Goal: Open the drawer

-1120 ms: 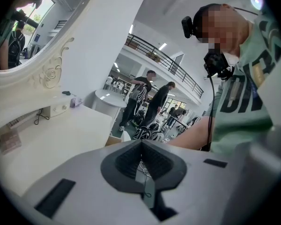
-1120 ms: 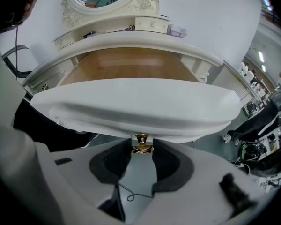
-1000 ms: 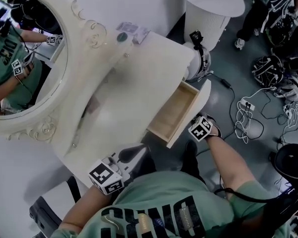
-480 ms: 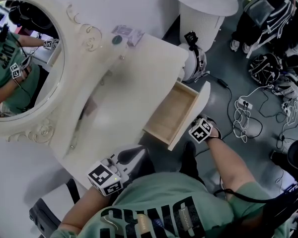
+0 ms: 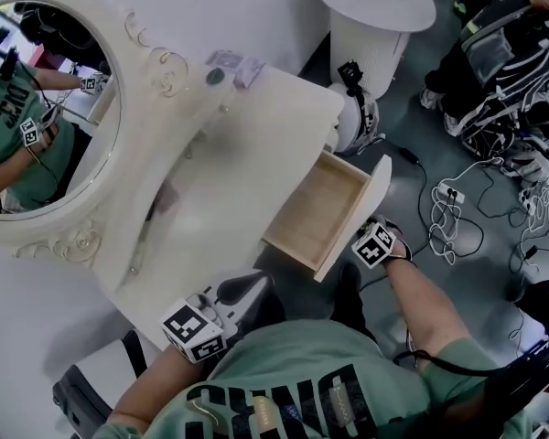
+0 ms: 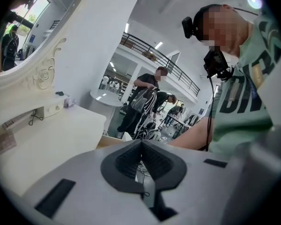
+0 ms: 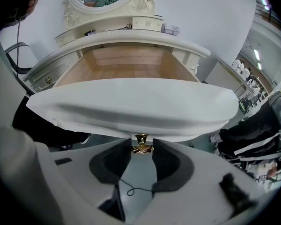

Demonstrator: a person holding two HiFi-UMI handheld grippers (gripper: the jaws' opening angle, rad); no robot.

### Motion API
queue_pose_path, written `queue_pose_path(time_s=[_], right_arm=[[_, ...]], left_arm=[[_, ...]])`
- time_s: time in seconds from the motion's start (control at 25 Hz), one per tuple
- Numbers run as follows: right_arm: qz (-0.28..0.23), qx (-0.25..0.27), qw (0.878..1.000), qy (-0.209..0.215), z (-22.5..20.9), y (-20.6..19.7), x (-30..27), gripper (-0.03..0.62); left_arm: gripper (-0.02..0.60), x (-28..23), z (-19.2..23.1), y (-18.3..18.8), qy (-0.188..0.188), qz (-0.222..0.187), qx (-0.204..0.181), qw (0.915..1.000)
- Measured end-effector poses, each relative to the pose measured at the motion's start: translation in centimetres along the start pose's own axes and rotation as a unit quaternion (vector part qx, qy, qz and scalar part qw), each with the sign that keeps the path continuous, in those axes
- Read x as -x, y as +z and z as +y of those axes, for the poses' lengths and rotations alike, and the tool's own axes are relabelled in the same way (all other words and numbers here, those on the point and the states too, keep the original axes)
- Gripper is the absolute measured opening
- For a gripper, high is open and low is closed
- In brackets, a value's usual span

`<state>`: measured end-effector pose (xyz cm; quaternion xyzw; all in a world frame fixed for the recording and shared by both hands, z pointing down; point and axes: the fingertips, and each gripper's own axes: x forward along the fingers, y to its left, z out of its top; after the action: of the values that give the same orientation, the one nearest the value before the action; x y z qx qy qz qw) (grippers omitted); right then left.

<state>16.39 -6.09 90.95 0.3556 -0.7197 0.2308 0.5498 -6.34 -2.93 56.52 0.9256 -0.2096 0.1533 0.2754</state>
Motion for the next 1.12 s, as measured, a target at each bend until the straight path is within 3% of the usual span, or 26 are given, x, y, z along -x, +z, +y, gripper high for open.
queue_pose_path(time_s=[1.12], right_arm=[[-0.018,-0.019,1.000,-0.004,0.4,-0.6,0.4,0.144]], left_arm=[[0.009,0.9,-1.4,-0.9,0.004,0.003,-0.009,0.9999]])
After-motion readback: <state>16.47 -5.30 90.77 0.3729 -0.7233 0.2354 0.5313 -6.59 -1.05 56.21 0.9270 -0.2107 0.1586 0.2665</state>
